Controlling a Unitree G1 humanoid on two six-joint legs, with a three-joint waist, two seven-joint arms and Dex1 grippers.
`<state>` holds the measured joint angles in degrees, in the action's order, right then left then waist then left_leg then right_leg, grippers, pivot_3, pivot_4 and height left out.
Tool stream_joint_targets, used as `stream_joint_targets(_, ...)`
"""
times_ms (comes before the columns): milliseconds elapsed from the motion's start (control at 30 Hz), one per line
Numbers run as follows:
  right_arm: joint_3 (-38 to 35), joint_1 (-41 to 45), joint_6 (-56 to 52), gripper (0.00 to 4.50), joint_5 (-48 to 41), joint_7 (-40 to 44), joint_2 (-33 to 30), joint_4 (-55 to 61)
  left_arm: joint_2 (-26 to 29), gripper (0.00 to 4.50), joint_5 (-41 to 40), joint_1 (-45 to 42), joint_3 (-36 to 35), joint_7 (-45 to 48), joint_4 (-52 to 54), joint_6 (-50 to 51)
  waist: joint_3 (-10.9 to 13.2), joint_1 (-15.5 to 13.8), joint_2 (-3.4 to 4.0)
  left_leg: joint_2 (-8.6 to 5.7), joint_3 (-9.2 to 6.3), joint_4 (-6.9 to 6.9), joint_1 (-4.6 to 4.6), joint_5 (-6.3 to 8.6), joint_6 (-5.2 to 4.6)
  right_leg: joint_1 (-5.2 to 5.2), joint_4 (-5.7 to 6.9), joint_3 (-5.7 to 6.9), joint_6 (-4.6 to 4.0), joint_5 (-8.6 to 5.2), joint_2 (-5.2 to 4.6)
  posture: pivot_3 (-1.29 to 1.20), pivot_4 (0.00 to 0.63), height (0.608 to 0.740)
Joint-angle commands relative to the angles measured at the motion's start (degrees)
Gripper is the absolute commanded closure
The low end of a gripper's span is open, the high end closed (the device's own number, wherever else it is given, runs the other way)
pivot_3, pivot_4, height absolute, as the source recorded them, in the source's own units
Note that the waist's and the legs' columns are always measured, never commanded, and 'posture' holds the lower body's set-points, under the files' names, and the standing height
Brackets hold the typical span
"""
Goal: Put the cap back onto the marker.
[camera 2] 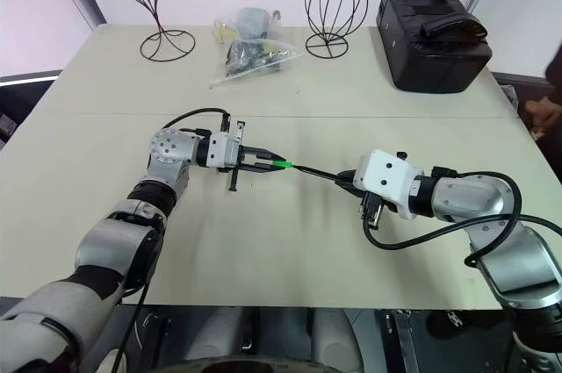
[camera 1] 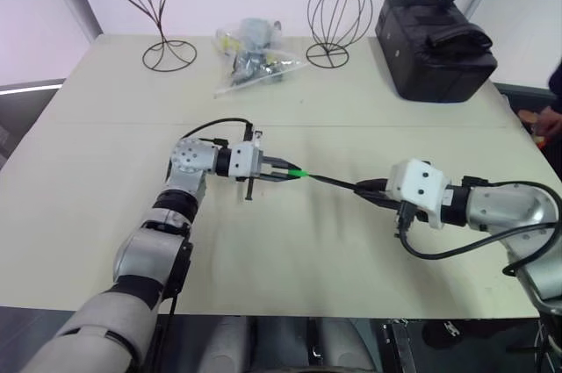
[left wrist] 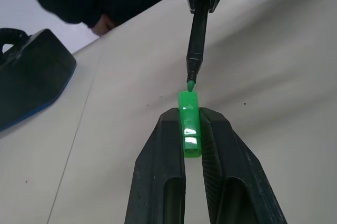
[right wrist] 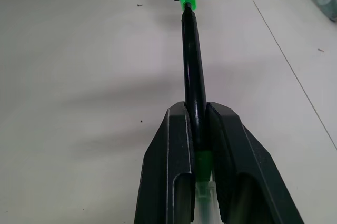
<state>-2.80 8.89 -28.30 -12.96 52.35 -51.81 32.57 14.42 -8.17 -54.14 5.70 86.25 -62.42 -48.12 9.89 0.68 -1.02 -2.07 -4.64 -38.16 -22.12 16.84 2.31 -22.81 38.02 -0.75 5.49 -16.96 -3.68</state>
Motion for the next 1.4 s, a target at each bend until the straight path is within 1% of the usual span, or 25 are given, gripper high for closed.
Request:
stream_joint_targets(33,-1.4,0.2,0.54,4.46,-0.9,-0.41,-0.1,1.62,-0.38,4.5,-1.39,-0.45,-1.21,0.39,0.64,-0.94,0.0,-0.01,0.0,0.0,0.0,0.0,0.0,0.0,0.0,0.0,0.0,0.0,0.0,0.0,0.0,0.0,0.15,0.74)
stream_joint_targets(667,-1.78,-0.56,0.85,4.46,-1.24,-0.48,-0.64,1.48,0.03,4.5,-2.31,0.25,-1.96,1.5,1.34,-1.03,0.0,-0.01,0.0,0.0,0.0,-0.02,0.0,0.0,0.0,0.0,0.02,0.0,0.0,0.0,0.0,0.0,0.15,0.74)
stream_joint_targets(1100,-1.29,0.25,0.39,4.46,-1.45,-0.73,-0.41,2.11,-1.31,4.5,-2.47,0.05,-1.72,2.6,1.33,-1.34,0.0,0.04,0.0,0.0,0.0,-0.02,0.0,0.0,0.0,0.0,0.02,0.0,0.0,0.0,0.0,0.0,0.15,0.74)
stream_joint_targets(1400,-0.61,1.34,-1.78,4.46,-2.94,-1.32,0.36,4.47,-1.86,4.5,-3.04,-0.24,-1.83,3.06,1.15,-1.85,0.0,0.0,0.0,0.0,0.0,-0.03,0.0,0.0,0.0,0.0,0.03,0.0,0.0,0.0,0.01,0.0,0.15,0.74)
